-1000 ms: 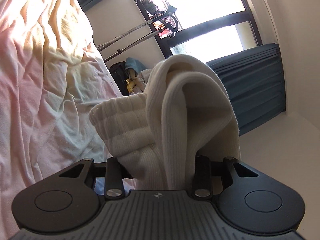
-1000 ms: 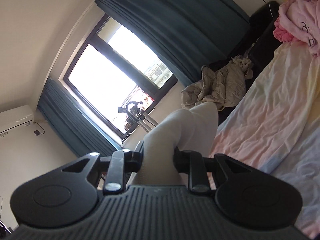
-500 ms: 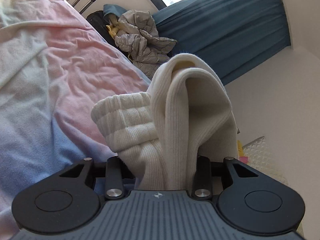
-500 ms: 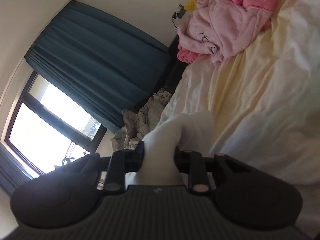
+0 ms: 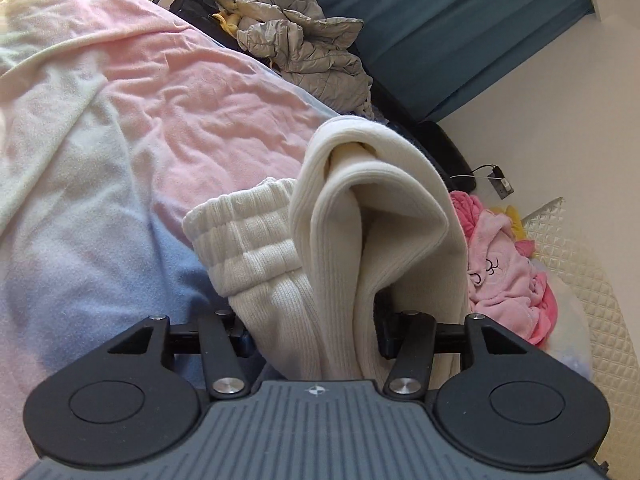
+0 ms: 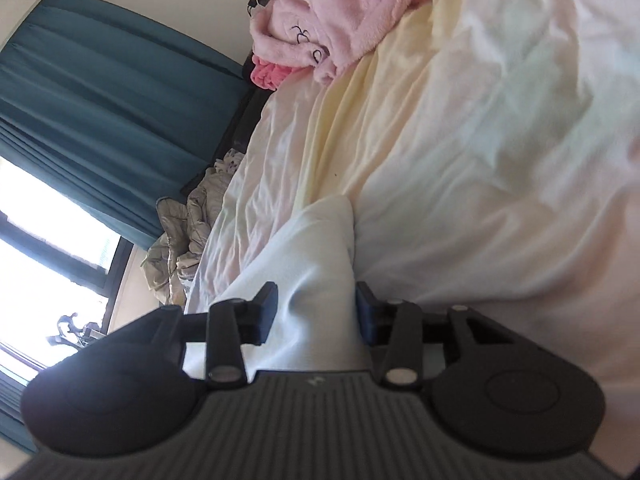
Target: Fold clothes
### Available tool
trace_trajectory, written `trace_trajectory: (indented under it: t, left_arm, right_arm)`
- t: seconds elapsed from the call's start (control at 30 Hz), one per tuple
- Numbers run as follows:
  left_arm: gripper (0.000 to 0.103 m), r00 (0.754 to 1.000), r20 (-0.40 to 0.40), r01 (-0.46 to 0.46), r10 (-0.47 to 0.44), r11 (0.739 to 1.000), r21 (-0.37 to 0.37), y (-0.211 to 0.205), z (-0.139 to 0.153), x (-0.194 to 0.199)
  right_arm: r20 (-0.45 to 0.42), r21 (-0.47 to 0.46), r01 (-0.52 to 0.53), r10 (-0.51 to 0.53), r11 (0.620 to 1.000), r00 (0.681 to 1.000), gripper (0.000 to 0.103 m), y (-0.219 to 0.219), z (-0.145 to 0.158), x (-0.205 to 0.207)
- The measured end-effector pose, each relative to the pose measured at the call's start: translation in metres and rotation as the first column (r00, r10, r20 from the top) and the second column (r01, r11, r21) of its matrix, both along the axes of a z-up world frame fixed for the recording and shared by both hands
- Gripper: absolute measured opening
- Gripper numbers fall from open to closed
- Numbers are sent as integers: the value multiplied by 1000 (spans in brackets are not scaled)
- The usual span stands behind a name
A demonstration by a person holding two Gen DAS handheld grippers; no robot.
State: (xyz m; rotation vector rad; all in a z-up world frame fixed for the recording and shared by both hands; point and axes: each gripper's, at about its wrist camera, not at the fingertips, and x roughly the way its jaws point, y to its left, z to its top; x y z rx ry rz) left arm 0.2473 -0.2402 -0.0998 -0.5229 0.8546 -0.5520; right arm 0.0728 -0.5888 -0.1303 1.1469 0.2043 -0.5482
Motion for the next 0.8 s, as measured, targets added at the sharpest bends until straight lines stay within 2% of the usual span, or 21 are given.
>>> trace_trajectory:
  t: [0.03, 0.1, 0.23, 0.3, 0.37, 0.47, 0.57, 0.7, 0.8]
  left_arm:
    - [77, 1000, 18, -7, 7, 1000, 22, 5, 7, -8]
    - [87, 998, 57, -25, 22, 999, 48, 16, 21, -23]
    - [90, 986, 165, -48, 27, 992, 119, 43, 55, -50]
    - [91, 972, 236, -59, 17, 983, 172, 60, 78, -67]
    - [92, 950, 313, -80, 8, 973, 216, 78, 98, -85]
    - [93, 917, 399, -140, 28, 957, 255, 107, 119, -110]
    - [93, 884, 463, -219, 63, 931, 292, 143, 136, -138]
    - [96, 854, 498, -322, 152, 905, 276, 194, 142, -170]
    - [98, 824, 544, -375, 160, 873, 311, 221, 146, -189]
  right_arm:
    - [-6, -31, 2, -2, 1000, 1000, 51, 3, 8, -2]
    - [-39, -129, 0, -5, 992, 999, 51, 14, 27, -9]
    - [-25, -264, -40, 35, 964, 999, 51, 39, 59, -19]
    - [-10, -314, -78, 79, 946, 997, 51, 53, 73, -23]
    - [5, -389, -137, 150, 911, 989, 51, 74, 93, -26]
    - [32, -433, -221, 260, 874, 965, 51, 102, 116, -29]
    - [16, -500, -310, 367, 809, 930, 51, 134, 134, -29]
    - [-18, -569, -412, 490, 712, 872, 51, 184, 153, -32]
    - [-49, -614, -463, 555, 640, 831, 51, 219, 161, -33]
